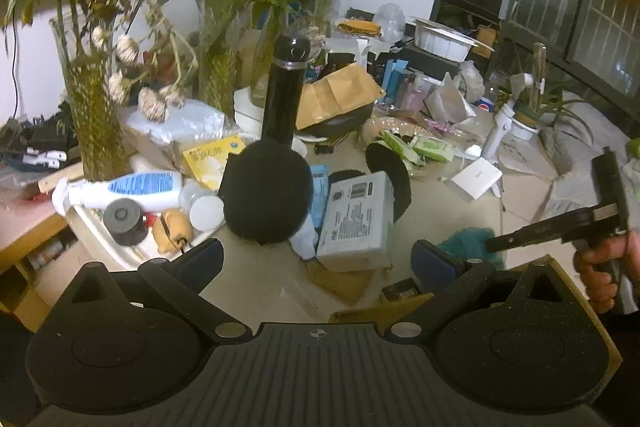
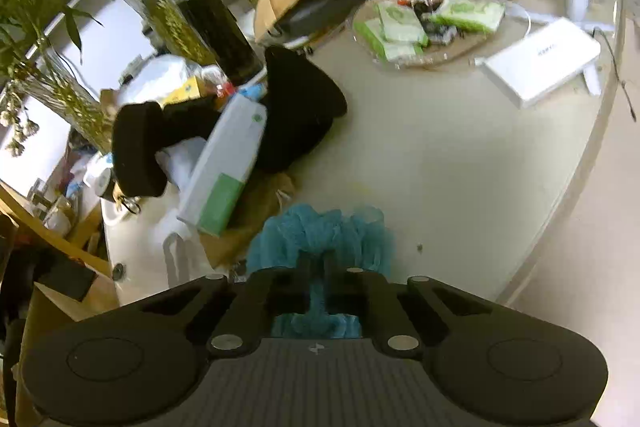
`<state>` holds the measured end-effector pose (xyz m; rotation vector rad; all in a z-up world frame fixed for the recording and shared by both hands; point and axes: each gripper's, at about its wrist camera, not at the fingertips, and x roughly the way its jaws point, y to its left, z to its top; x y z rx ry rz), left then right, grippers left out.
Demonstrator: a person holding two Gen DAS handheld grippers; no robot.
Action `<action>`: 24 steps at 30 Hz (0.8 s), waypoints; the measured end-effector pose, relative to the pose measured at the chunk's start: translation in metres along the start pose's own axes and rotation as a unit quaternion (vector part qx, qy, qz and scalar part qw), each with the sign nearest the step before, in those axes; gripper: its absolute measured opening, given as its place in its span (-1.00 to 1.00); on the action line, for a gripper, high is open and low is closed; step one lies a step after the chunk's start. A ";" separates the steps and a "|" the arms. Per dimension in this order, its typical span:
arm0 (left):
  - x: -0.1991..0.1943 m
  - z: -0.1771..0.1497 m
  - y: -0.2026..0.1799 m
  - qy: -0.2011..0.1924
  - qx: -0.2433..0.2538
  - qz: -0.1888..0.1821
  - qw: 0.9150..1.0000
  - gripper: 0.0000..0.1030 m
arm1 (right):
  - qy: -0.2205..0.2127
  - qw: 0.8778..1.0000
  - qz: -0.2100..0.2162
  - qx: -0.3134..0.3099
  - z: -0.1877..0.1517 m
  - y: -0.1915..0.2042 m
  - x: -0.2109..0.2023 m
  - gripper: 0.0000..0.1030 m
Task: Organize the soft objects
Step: 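Carry the sponge with the right gripper while the left gripper grasps the black foam cover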
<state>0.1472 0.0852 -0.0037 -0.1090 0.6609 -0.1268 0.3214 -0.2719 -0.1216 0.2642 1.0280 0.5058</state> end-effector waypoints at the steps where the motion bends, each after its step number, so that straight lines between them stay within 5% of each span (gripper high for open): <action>1: 0.000 0.002 -0.001 -0.004 0.005 0.000 1.000 1.00 | -0.012 1.000 0.000 -0.010 0.000 0.004 -0.006 -0.88; 6: 0.010 0.014 -0.001 -0.017 0.036 0.012 0.999 0.81 | -0.065 0.997 -0.017 -0.036 0.007 0.018 -0.034 -0.89; 14: 0.043 0.033 -0.005 -0.025 0.082 0.031 0.996 0.81 | -0.124 0.990 -0.030 -0.055 0.019 0.027 -0.085 -0.89; 24: 0.106 0.044 -0.006 0.034 0.087 0.047 0.995 0.81 | -0.152 0.986 -0.037 -0.057 0.007 0.030 -0.118 -0.89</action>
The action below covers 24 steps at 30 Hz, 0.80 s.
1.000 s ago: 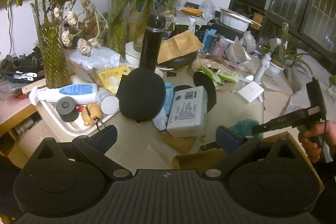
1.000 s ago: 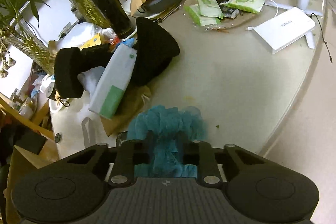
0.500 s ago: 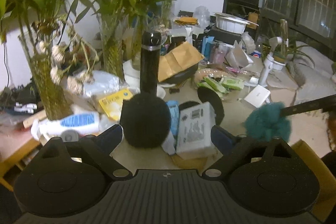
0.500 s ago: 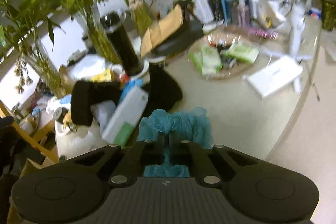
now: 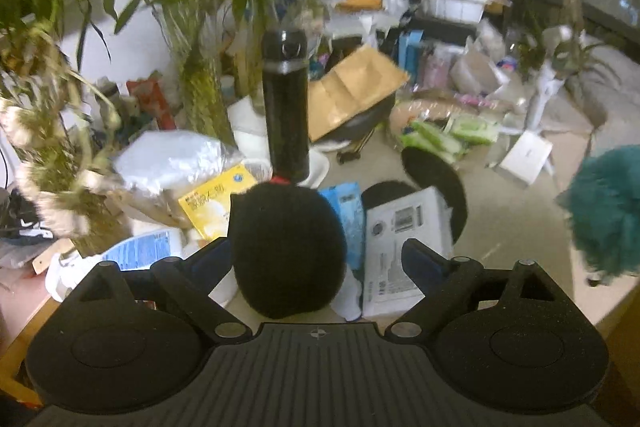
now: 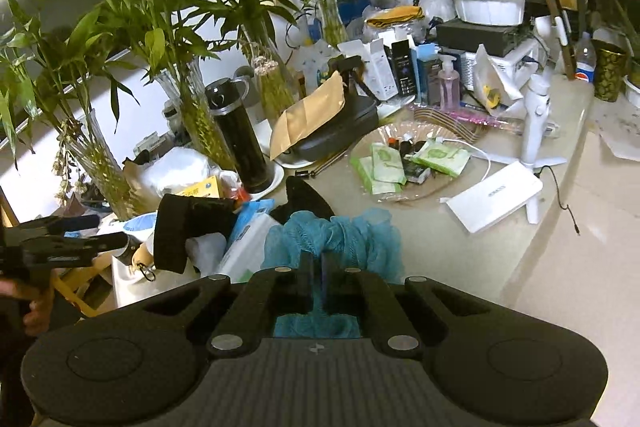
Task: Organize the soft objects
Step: 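Carry the sponge with the right gripper while the left gripper grasps the black foam cover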
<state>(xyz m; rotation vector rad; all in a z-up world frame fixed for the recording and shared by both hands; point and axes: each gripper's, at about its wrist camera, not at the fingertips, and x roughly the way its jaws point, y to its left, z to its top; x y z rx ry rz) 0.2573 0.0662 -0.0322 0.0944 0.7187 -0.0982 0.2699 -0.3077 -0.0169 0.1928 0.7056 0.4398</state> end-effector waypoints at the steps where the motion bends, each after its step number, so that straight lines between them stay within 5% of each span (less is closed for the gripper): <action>1: 0.007 0.002 0.000 0.009 0.001 0.002 1.000 0.81 | -0.002 1.000 0.000 0.001 -0.002 0.000 -0.003 -0.89; 18: 0.111 0.039 -0.003 0.149 -0.008 0.076 0.986 0.79 | -0.008 1.000 0.012 0.015 -0.020 -0.007 -0.020 -0.89; 21: 0.108 0.037 -0.003 0.143 -0.008 0.081 0.986 0.27 | -0.009 1.000 0.014 0.019 -0.021 -0.007 -0.020 -0.89; 24: 0.099 0.037 0.002 0.144 -0.024 0.079 0.986 0.07 | -0.013 1.000 0.014 0.021 -0.021 -0.008 -0.024 -0.89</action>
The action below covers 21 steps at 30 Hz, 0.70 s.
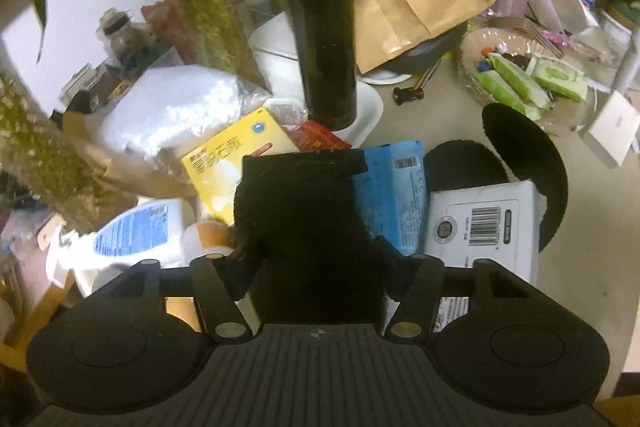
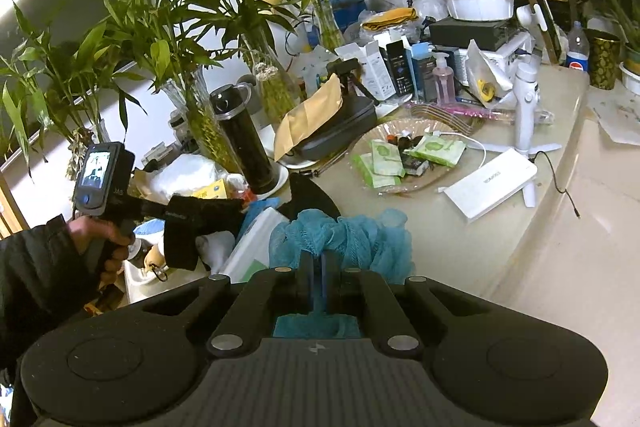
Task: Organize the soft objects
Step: 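Carry the sponge with the right gripper while the left gripper grasps the black foam cover, then lower the sponge and foam cover into the cardboard box and open both grippers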
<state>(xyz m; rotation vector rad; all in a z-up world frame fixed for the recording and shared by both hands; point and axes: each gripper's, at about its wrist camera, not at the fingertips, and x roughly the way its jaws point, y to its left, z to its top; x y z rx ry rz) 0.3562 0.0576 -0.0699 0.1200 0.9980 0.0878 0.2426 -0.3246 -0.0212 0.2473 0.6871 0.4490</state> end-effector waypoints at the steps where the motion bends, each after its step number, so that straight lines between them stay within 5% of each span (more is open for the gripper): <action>1: -0.003 0.000 0.002 -0.004 -0.001 0.002 1.000 0.04 | -0.002 1.000 0.001 -0.001 0.001 0.000 -0.002 -0.89; 11: -0.066 -0.014 0.021 -0.091 -0.013 -0.007 0.996 -0.06 | -0.018 1.000 0.011 0.013 0.005 -0.002 -0.014 -0.89; 21: -0.145 -0.035 0.031 -0.160 -0.027 -0.068 0.984 -0.06 | -0.046 0.999 0.015 -0.009 0.017 0.016 -0.043 -0.89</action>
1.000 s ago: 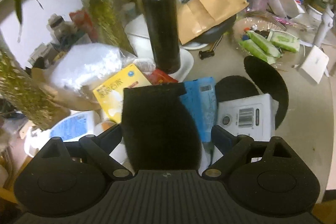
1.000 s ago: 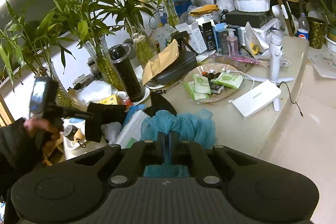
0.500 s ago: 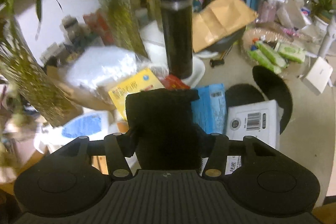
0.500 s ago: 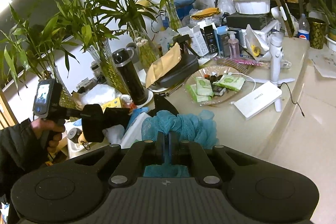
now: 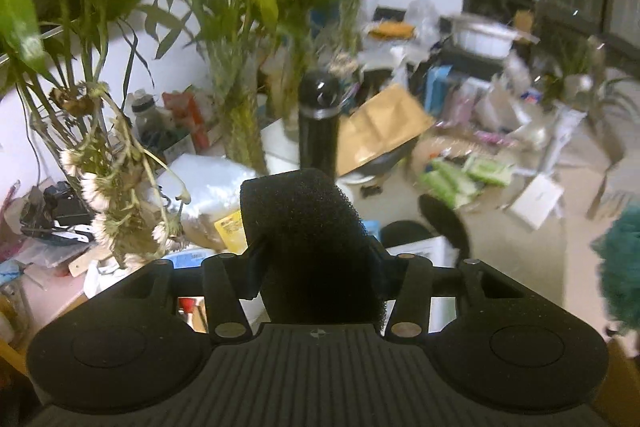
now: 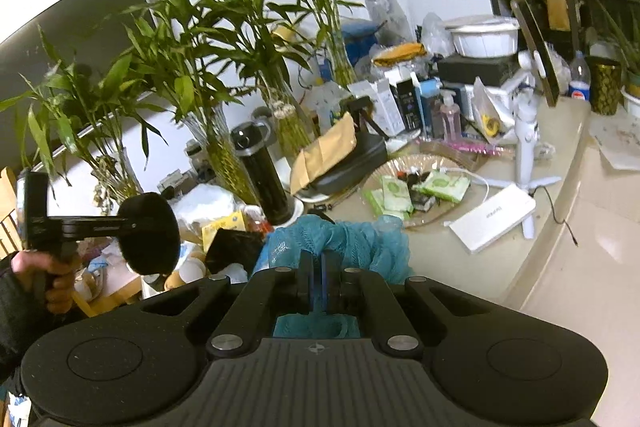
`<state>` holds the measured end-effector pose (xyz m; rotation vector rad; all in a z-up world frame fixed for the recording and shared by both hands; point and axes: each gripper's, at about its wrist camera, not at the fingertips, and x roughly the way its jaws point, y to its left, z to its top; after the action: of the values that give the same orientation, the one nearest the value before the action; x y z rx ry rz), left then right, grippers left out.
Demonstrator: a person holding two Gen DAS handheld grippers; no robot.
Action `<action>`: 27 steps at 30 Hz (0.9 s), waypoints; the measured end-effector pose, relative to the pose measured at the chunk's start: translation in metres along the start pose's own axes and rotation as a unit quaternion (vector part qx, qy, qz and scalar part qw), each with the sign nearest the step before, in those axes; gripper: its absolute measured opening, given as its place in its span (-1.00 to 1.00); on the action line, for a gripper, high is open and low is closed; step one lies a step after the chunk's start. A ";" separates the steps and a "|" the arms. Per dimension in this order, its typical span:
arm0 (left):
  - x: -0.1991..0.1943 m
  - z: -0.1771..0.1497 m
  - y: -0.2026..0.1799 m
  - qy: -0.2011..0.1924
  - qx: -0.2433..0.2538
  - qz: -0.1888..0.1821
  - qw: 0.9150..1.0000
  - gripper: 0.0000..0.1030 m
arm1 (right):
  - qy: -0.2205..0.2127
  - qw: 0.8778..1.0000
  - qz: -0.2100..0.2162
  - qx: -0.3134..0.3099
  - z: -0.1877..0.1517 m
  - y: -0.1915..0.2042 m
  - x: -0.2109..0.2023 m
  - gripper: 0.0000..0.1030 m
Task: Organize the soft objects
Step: 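Lower the sponge and foam cover into the cardboard box and open both grippers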
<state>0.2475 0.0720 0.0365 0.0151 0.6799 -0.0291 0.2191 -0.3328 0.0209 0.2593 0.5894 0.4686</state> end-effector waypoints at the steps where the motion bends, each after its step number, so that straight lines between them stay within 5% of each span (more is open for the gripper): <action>1: -0.008 0.000 0.000 -0.004 -0.005 -0.011 1.000 -0.06 | -0.003 1.000 0.002 -0.002 0.002 0.002 -0.003 -0.89; 16: -0.104 -0.036 -0.023 -0.038 -0.009 -0.110 0.993 -0.06 | -0.035 0.997 0.047 -0.059 0.010 0.056 -0.057 -0.89; 27: -0.115 -0.084 -0.032 -0.007 0.000 -0.165 0.986 -0.06 | 0.024 0.992 0.092 -0.081 -0.024 0.080 -0.061 -0.89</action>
<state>0.1037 0.0446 0.0433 -0.0984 0.6618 -0.3482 0.1328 -0.2914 0.0595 0.1483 0.5733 0.6992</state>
